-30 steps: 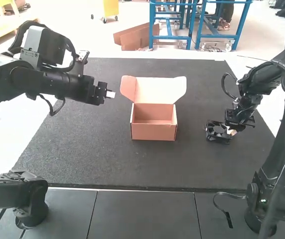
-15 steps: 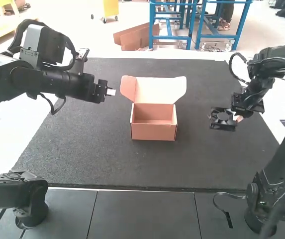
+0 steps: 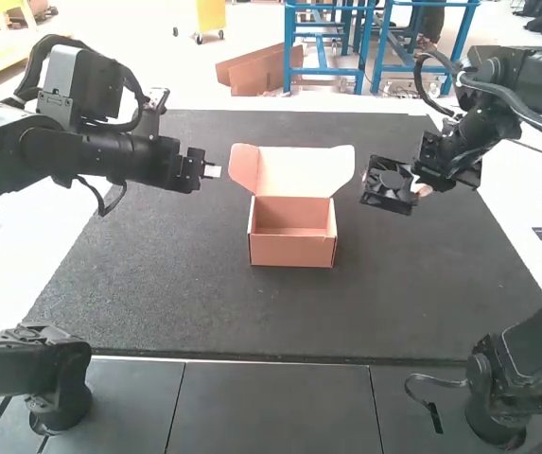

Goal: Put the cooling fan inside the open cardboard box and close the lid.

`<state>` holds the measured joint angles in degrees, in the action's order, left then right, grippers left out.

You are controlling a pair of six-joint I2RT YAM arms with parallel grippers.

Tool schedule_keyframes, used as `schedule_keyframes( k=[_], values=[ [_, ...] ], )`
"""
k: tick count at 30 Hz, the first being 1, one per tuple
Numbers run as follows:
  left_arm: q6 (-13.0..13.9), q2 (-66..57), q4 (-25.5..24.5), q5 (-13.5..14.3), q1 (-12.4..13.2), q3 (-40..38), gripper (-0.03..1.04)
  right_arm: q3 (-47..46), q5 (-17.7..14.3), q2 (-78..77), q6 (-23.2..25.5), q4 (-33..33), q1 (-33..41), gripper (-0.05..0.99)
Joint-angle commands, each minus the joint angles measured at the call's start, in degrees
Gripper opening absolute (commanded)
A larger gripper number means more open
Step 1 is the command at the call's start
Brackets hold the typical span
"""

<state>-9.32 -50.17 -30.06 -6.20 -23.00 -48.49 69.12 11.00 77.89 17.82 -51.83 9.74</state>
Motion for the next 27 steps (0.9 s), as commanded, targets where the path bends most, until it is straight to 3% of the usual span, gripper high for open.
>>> schedule_keyframes(
  k=[1,6,15,27],
  values=[
    [-0.17,0.87,0.80,0.22,-0.55,0.68,0.97,1.01,2.00,-1.60,7.14,0.15,5.20,-0.01],
    [-0.17,0.78,0.71,0.22,-0.55,0.94,0.97,1.28,0.60,-1.60,9.42,0.07,11.44,-0.01],
    [-0.17,0.87,0.18,0.22,-0.64,0.94,0.97,1.37,-0.99,0.77,9.33,-0.37,20.94,-0.01],
    [-0.17,1.04,-0.70,0.13,-0.64,0.94,0.97,9.36,-1.69,11.15,8.45,-0.37,24.45,-0.01]
  ],
)
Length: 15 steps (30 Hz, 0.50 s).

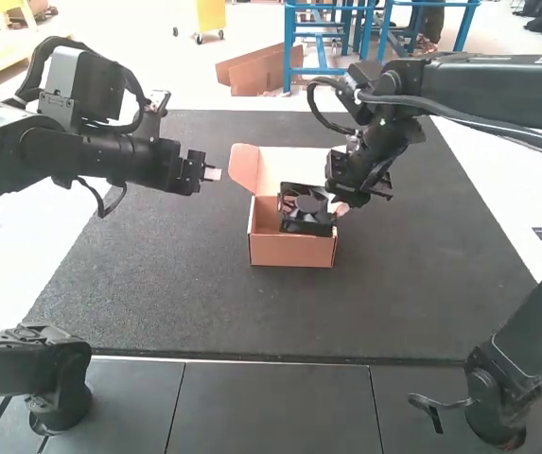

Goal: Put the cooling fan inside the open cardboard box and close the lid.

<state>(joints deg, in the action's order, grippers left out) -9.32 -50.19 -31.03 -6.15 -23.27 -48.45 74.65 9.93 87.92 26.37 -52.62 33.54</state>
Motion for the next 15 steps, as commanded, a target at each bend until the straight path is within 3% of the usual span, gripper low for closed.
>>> schedule_keyframes(
  k=[1,15],
  values=[
    [-0.17,1.06,0.18,0.09,-0.38,0.90,0.97,4.71,-0.88,2.26,-0.27,0.41,0.56,-0.01],
    [-0.17,1.06,0.09,0.09,-0.38,0.90,0.97,11.83,-2.46,14.30,-2.90,1.47,-0.05,-0.01]
  ],
)
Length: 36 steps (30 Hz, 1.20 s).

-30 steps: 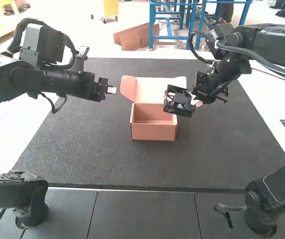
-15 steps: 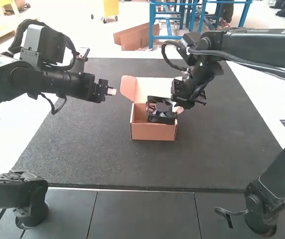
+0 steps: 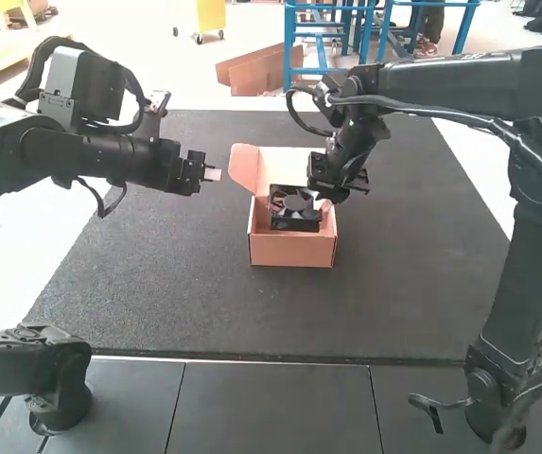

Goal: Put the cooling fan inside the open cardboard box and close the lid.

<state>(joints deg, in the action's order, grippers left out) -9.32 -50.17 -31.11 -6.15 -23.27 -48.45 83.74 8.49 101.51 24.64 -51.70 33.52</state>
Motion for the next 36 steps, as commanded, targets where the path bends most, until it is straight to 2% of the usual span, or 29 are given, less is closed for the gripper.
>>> schedule_keyframes(
  k=[1,14,28,29,33,34,36],
  values=[
    [-0.17,1.04,0.18,0.09,-0.38,0.90,0.97,3.18,-1.11,1.41,-1.26,0.64,-0.03,-0.01],
    [-0.17,1.04,0.00,0.09,-0.38,0.90,0.97,5.55,-4.27,7.47,-1.35,3.98,-1.44,-0.01],
    [-0.26,1.04,-0.09,0.00,-0.29,0.90,0.97,5.82,-4.62,13.27,-0.56,7.32,-1.44,-0.01],
    [-0.26,1.04,-0.09,0.00,-0.38,0.81,0.97,5.90,-4.54,13.80,-0.21,7.23,-1.44,0.05],
    [-0.35,0.95,0.26,0.00,-0.29,0.81,0.97,6.34,-4.62,14.33,-0.21,7.23,-1.44,0.76],
    [-0.43,1.04,0.62,0.00,-0.38,0.63,0.97,6.96,-4.62,14.33,-0.21,7.14,-1.44,0.88],
    [-2.54,1.04,2.02,0.00,-0.11,0.46,0.97,8.28,-3.75,14.33,-0.21,6.44,-1.53,0.91]
  ],
)
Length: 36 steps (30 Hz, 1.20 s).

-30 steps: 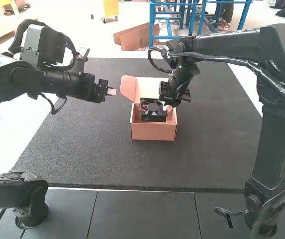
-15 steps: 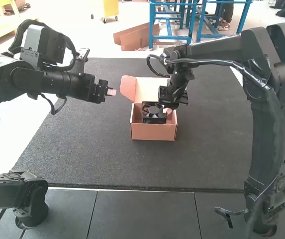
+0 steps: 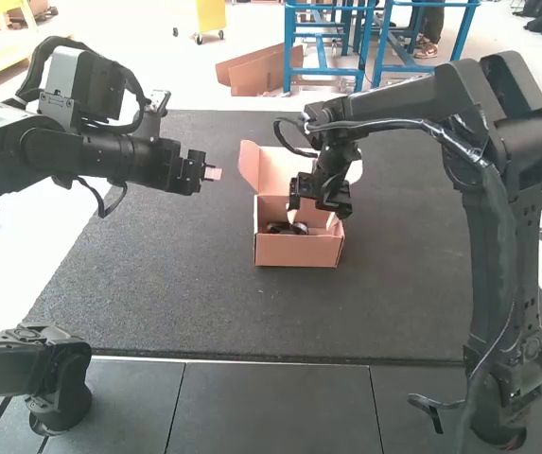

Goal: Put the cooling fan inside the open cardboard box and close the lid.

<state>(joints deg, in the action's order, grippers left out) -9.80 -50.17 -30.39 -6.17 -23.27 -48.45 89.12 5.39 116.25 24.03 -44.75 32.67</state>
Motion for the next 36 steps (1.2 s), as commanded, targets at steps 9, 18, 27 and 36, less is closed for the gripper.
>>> schedule_keyframes(
  k=[9,18,27,36],
  values=[
    [-8.30,-1.07,5.96,1.16,-0.02,0.02,0.97,24.52,8.50,-3.13,0.58,-8.86,-3.49,0.91],
    [-10.15,-8.98,3.76,6.09,0.06,-3.15,0.97,15.73,4.46,-13.94,-10.23,-13.34,-12.80,0.91],
    [-11.47,-17.42,3.06,12.06,4.37,-8.16,0.97,-9.05,-1.52,-29.50,-19.64,5.20,-18.08,0.91],
    [-11.38,-25.94,4.38,14.26,6.13,-11.06,0.97,-20.83,-0.29,-34.24,-18.14,21.20,-16.67,0.90]
  ],
)
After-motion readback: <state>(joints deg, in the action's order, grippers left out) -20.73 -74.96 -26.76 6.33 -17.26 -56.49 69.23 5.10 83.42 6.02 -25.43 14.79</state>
